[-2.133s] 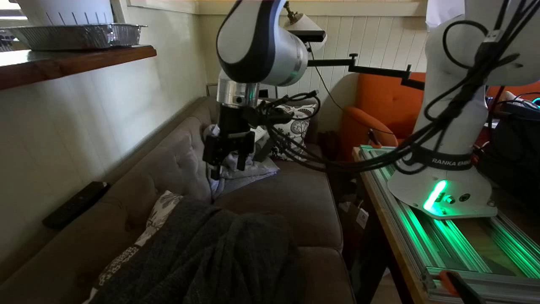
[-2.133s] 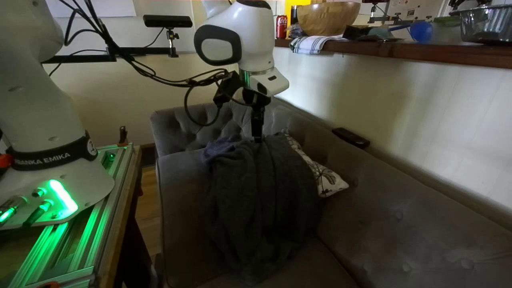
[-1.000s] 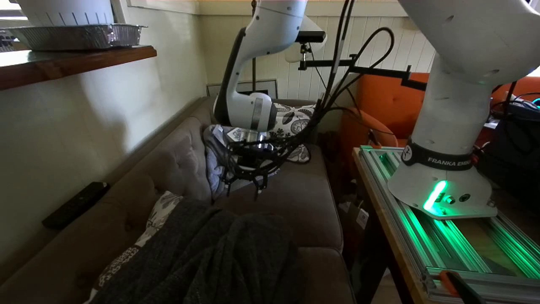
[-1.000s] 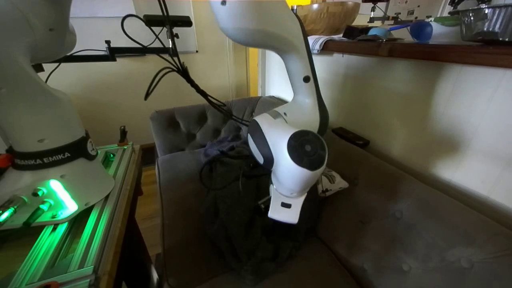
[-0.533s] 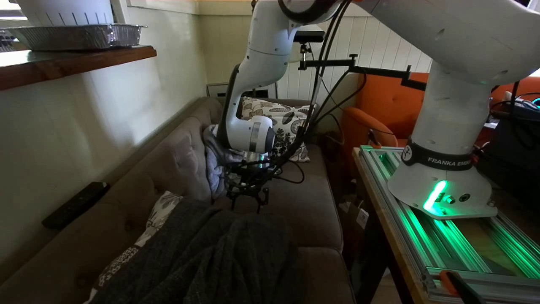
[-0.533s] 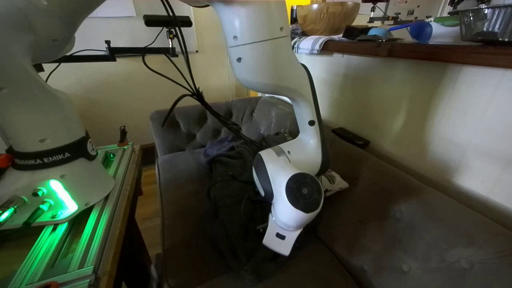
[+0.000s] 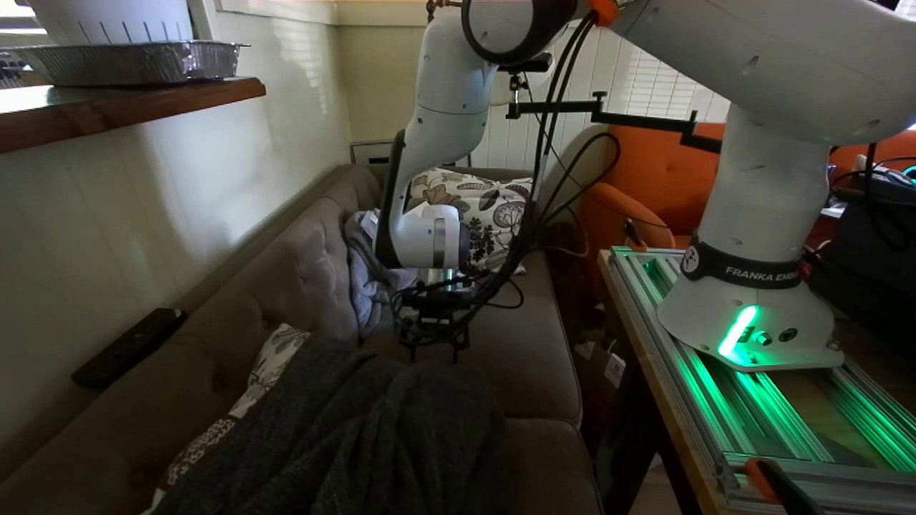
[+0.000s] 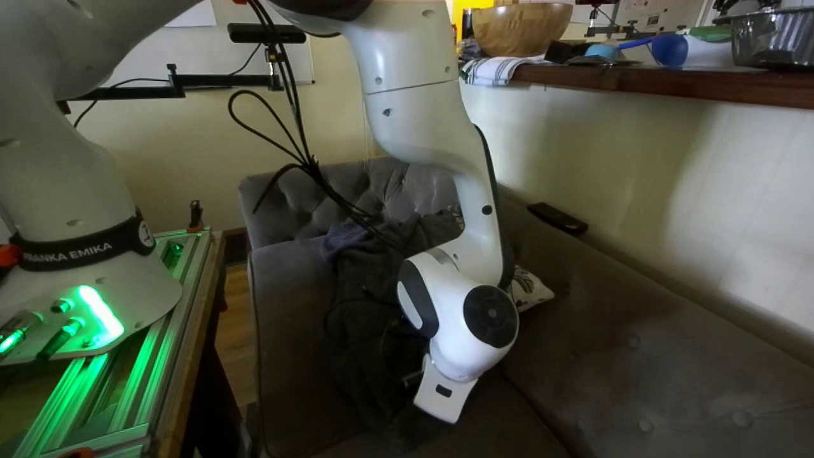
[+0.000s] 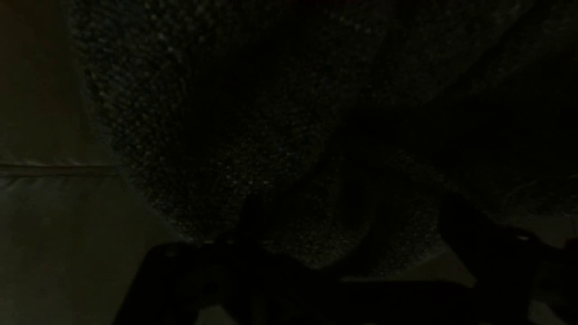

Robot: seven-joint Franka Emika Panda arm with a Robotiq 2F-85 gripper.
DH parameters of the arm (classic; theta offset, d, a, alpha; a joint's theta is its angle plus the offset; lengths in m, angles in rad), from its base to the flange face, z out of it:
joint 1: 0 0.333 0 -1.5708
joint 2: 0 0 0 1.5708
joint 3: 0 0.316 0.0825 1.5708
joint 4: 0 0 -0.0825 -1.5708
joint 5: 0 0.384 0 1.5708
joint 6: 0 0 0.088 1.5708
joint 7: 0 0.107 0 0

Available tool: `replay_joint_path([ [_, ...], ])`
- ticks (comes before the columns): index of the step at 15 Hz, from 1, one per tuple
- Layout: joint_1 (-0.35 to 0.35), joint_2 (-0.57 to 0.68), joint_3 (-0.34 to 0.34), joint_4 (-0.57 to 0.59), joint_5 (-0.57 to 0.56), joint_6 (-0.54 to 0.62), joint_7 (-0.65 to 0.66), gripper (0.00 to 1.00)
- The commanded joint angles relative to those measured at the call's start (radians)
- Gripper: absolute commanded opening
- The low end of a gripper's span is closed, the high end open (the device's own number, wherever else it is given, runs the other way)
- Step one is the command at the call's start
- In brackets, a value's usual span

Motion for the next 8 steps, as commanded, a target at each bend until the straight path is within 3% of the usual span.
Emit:
replay_joint_path([
  [1, 0.05, 0.03, -0.019, 0.045, -0.093, -0.038, 0.109, 1.0],
  [8, 0.102, 0.107, -0.003, 0.166, -0.201, -0.108, 0.269, 1.0],
])
